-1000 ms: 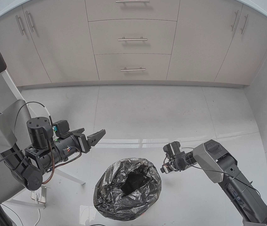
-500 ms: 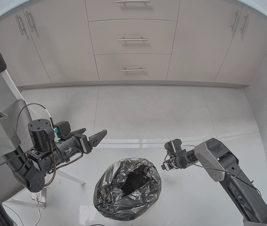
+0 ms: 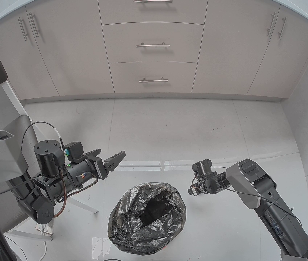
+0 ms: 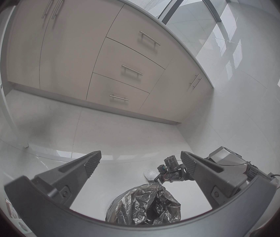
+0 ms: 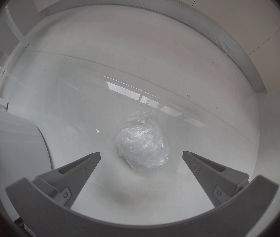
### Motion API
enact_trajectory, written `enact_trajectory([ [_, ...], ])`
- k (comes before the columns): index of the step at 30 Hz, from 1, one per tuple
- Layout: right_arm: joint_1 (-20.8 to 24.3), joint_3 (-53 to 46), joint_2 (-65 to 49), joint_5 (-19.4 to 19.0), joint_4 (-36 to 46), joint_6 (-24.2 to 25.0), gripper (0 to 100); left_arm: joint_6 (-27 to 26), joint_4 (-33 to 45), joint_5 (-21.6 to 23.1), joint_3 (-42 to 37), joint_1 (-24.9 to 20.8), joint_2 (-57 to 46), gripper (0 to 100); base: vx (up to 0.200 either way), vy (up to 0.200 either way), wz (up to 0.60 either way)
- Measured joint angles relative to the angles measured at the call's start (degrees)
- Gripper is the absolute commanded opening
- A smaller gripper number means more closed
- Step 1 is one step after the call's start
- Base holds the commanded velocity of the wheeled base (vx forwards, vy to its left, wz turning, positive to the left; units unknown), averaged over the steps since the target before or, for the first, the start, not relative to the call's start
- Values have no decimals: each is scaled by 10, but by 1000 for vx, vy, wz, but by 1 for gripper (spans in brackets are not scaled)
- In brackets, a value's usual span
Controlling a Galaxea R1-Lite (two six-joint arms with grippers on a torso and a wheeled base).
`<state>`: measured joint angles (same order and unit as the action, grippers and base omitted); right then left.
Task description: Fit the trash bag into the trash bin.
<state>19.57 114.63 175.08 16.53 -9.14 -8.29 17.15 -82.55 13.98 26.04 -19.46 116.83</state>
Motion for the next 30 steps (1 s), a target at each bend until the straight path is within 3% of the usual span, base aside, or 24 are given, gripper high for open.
enact_trajectory([
  [30, 1, 0, 5, 2, -1, 1, 100, -5, -4, 0, -5, -3, 5, 100, 13, 0, 0],
])
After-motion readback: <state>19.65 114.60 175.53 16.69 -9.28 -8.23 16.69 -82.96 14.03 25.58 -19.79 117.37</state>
